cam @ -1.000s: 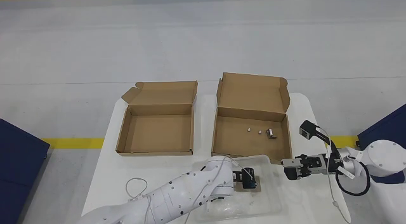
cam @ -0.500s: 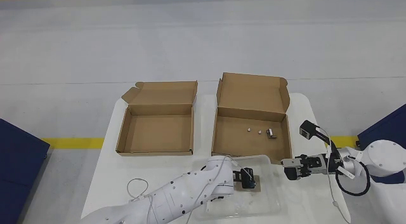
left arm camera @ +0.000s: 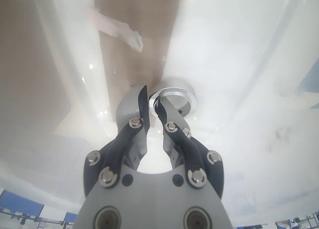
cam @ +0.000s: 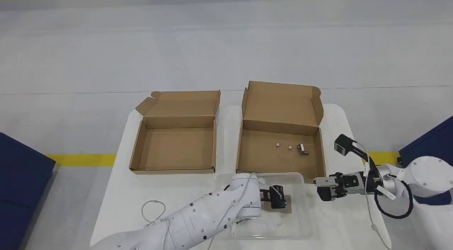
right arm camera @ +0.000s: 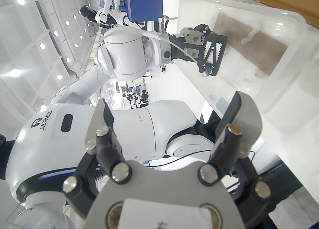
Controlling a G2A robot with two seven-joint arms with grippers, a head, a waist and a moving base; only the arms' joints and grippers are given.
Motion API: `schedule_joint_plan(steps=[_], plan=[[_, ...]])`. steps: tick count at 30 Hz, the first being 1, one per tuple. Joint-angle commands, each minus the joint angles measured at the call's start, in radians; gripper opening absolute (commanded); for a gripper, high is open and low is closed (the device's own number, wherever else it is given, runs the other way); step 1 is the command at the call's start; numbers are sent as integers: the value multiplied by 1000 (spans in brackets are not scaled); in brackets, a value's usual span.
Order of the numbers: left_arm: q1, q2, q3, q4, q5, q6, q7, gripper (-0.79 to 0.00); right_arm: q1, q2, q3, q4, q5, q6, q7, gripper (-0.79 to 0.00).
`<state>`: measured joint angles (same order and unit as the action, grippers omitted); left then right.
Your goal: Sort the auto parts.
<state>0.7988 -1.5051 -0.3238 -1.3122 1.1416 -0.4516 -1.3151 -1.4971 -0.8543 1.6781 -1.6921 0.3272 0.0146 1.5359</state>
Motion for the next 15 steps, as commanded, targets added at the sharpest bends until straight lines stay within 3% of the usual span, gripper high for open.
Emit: schedule_joint_plan(steps=[1, 7, 15], plan=[[5, 4, -8, -19, -5, -4, -9, -785, 0, 0, 0, 0, 0, 0, 0, 0], [28, 33, -55, -125, -17, -10, -44, -785, 0, 0, 0, 0, 0, 0, 0, 0], [64, 117, -104, -357, -29, 9, -63, -785, 0, 0, 0, 0, 0, 0, 0, 0]])
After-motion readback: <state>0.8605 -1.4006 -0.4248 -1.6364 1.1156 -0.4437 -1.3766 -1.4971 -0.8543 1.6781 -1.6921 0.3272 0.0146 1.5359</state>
